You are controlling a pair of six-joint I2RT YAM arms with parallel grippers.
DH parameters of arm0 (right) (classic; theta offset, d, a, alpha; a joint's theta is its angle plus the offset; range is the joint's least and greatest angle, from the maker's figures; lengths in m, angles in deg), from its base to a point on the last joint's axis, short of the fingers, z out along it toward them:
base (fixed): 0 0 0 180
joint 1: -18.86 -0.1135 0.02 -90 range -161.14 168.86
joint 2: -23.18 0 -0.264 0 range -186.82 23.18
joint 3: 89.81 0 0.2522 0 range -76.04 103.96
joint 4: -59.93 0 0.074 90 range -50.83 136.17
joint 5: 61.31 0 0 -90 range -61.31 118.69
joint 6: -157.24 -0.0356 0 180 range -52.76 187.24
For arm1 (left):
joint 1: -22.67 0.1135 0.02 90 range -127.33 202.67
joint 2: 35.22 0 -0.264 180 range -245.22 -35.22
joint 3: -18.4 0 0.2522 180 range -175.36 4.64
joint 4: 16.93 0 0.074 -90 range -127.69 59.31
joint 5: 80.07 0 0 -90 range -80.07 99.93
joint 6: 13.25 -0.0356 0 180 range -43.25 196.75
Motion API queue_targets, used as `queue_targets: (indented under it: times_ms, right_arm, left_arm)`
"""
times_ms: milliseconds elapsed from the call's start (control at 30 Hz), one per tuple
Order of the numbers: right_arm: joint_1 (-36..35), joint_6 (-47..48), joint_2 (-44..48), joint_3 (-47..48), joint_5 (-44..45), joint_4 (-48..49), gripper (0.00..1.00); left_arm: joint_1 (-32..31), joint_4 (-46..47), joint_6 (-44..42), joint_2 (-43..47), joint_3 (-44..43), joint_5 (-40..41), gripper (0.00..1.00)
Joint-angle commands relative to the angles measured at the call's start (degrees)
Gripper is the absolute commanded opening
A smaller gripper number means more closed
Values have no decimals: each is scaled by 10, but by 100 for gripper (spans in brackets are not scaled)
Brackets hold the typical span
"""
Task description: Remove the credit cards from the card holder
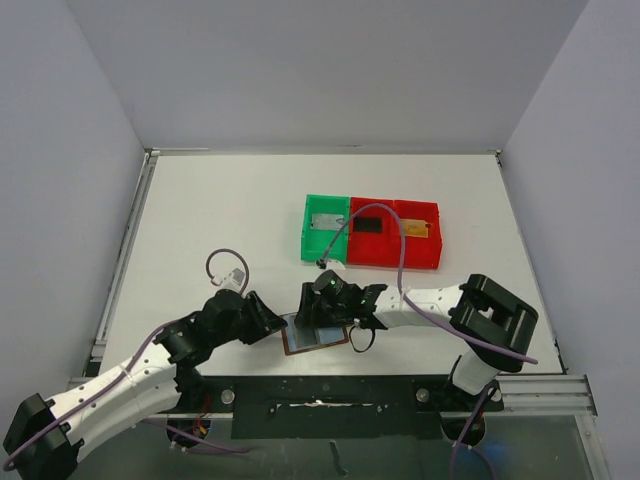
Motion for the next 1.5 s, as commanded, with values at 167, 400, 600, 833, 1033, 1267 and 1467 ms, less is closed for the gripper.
queue_targets:
  times_ms: [167, 400, 600, 833, 1033, 1267, 1467]
  right_arm:
    - [16, -7, 9, -32, -13, 34, 53]
    - [-20, 17, -26, 65, 60, -86, 66]
    - [-58, 30, -89, 172, 143, -227, 71]
    - [-79, 24, -142, 226, 175, -297, 75]
    - [-77, 23, -129, 197, 150, -253, 61]
    - [-36, 6, -59, 80, 62, -96, 54]
    - [-11, -10, -34, 14, 17, -17, 52]
  left_arm:
    - [-1, 123, -4, -61, 19, -51, 29]
    - [-1, 43, 27, -26, 9, 12, 27]
    - [-1, -73, 83, 93, 10, 82, 28]
    - [0, -132, 95, 157, 2, 103, 28]
    - [-1, -107, 88, 149, 2, 91, 28]
    - [-1, -23, 41, 93, 3, 43, 28]
    - [-1, 85, 17, 34, 26, -25, 28]
